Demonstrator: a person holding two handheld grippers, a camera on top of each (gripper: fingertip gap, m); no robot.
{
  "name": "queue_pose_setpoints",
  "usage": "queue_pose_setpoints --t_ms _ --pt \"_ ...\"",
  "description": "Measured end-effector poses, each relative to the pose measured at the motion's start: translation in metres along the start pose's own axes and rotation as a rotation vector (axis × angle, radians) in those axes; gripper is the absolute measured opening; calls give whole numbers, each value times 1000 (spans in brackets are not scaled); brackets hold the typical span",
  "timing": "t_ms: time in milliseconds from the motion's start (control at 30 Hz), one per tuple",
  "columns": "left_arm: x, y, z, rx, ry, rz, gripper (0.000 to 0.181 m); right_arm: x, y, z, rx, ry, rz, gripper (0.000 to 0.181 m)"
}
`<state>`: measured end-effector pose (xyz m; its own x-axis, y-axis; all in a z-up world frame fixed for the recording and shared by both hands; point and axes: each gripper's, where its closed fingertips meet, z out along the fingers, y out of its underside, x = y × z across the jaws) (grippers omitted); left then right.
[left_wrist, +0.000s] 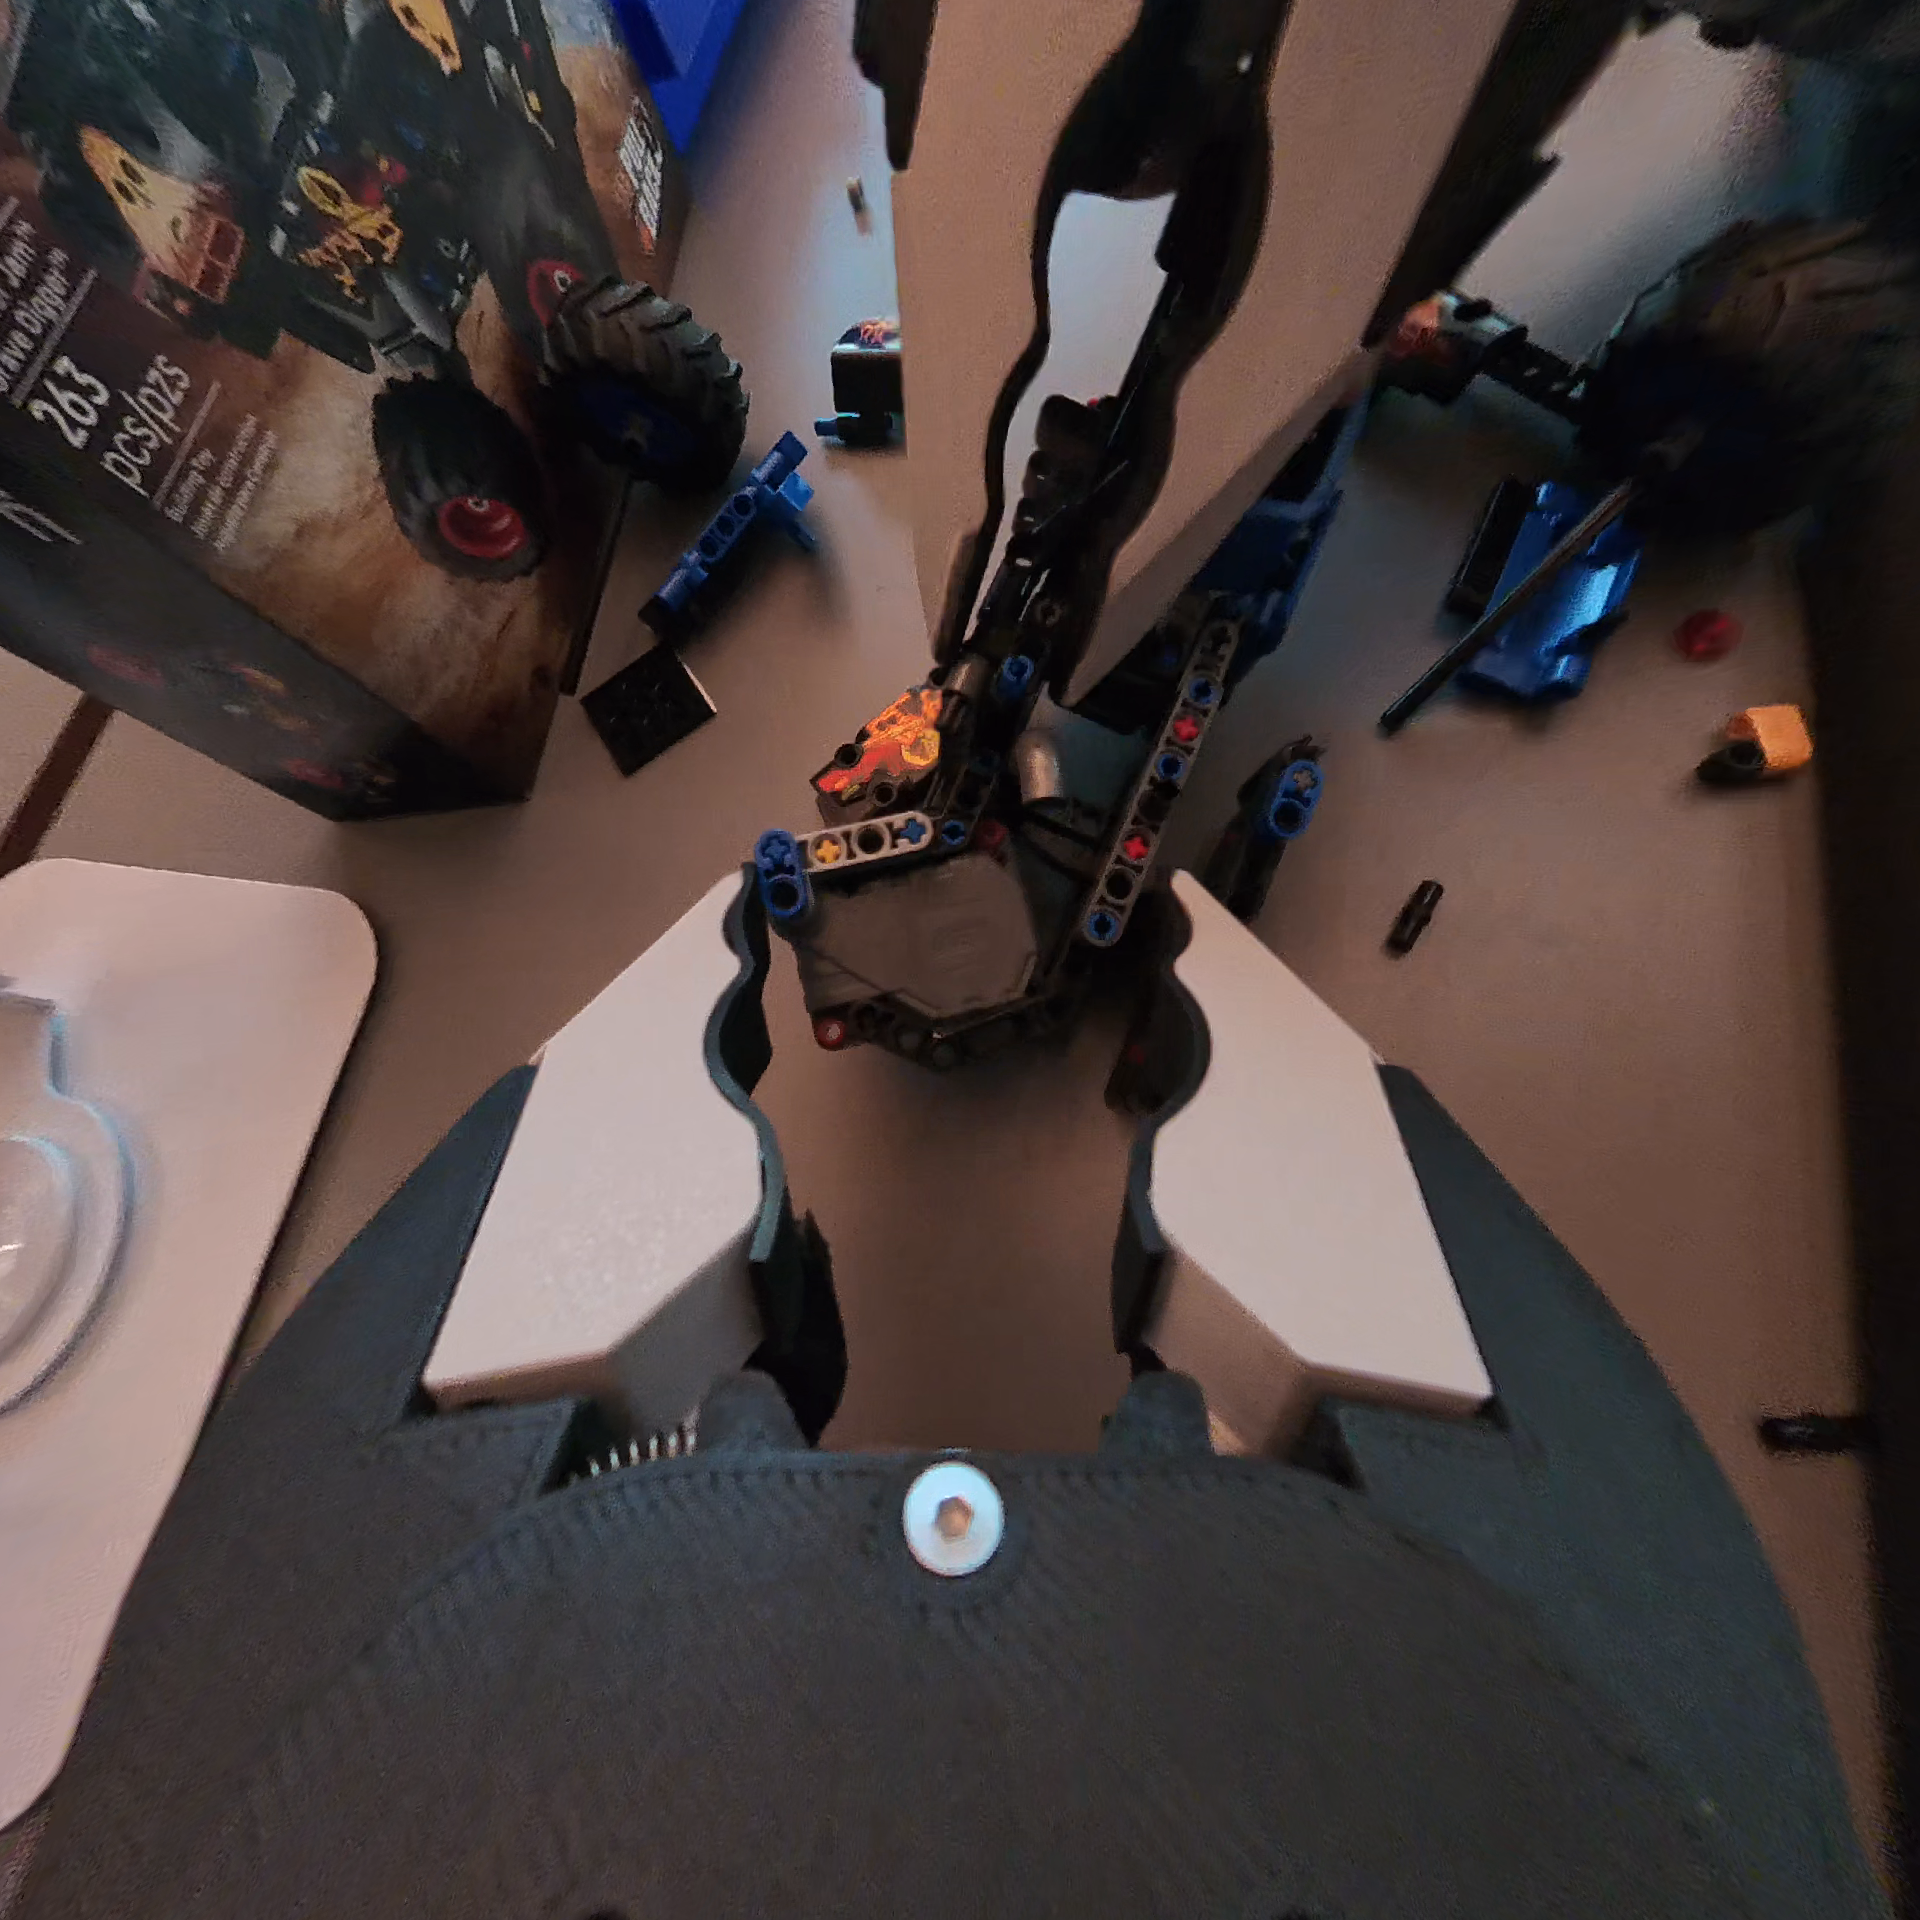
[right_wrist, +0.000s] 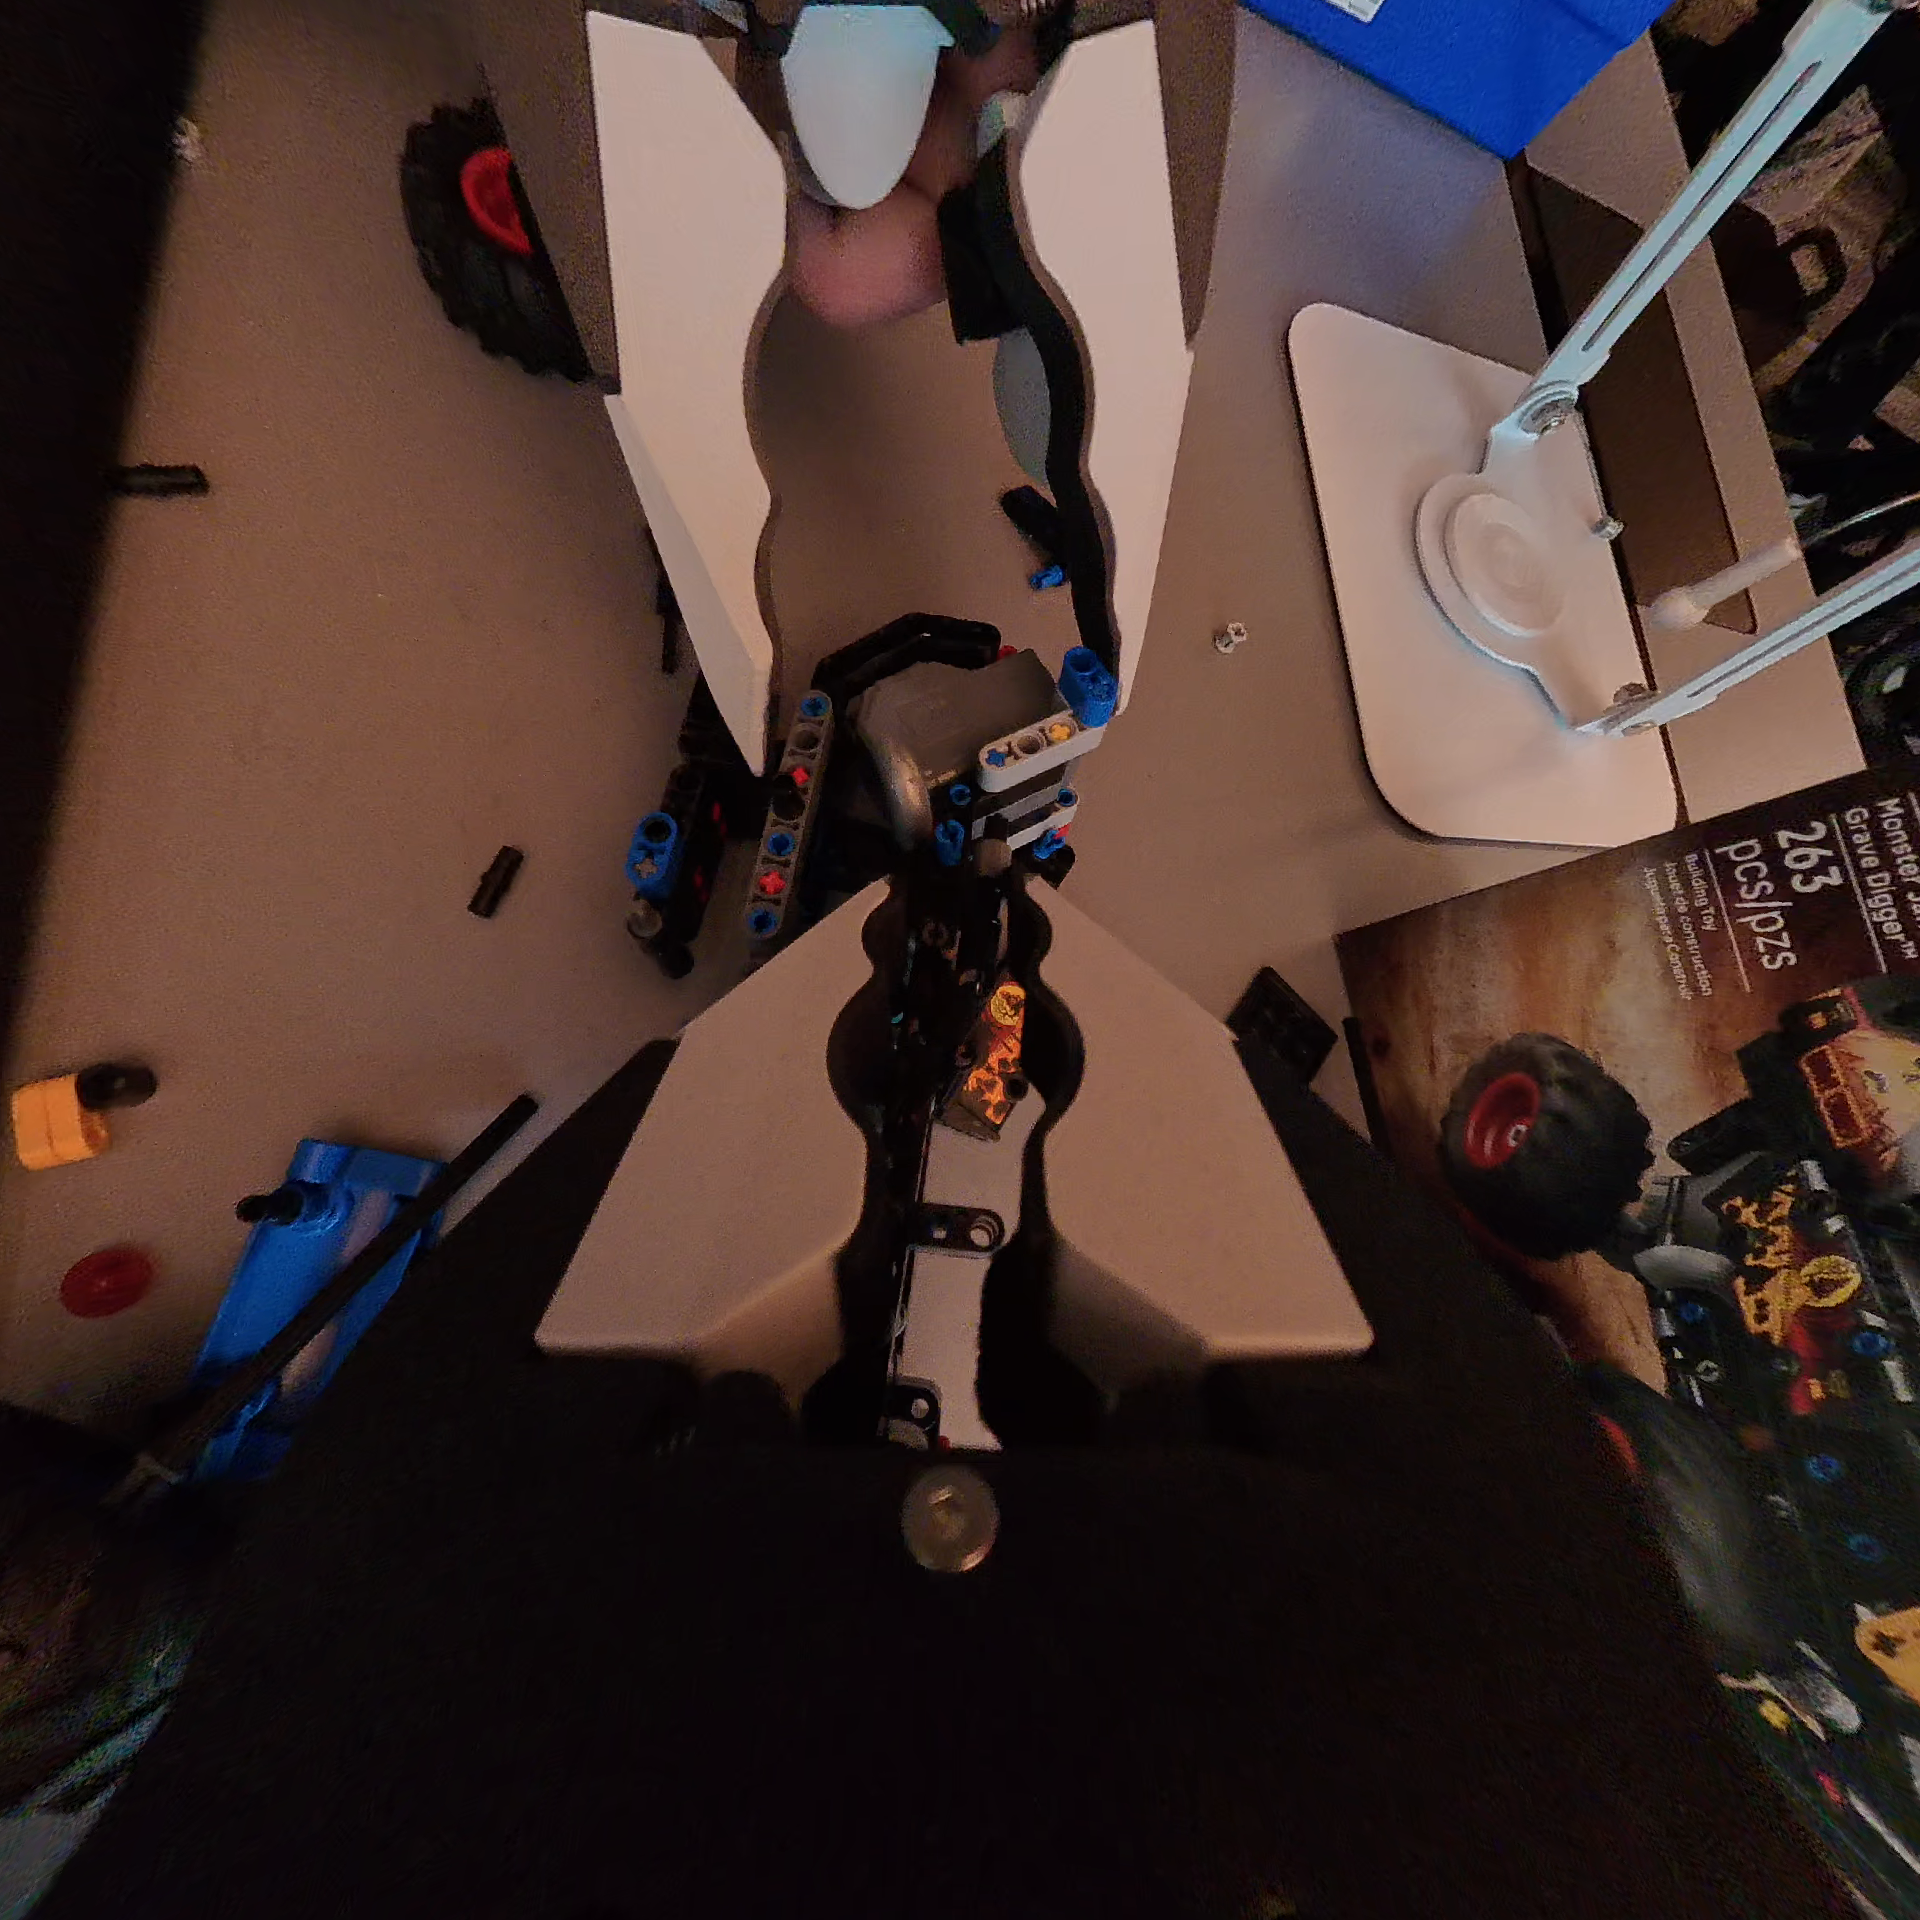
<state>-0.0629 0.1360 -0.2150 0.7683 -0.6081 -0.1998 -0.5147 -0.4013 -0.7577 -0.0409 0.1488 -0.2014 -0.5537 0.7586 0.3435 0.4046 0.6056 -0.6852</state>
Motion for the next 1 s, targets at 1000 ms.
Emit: queue_pose_setpoints --t_ms 1000 --pt "1 7 2 33 90 -105 16 8 -16 36 -186 -187 -6 10"
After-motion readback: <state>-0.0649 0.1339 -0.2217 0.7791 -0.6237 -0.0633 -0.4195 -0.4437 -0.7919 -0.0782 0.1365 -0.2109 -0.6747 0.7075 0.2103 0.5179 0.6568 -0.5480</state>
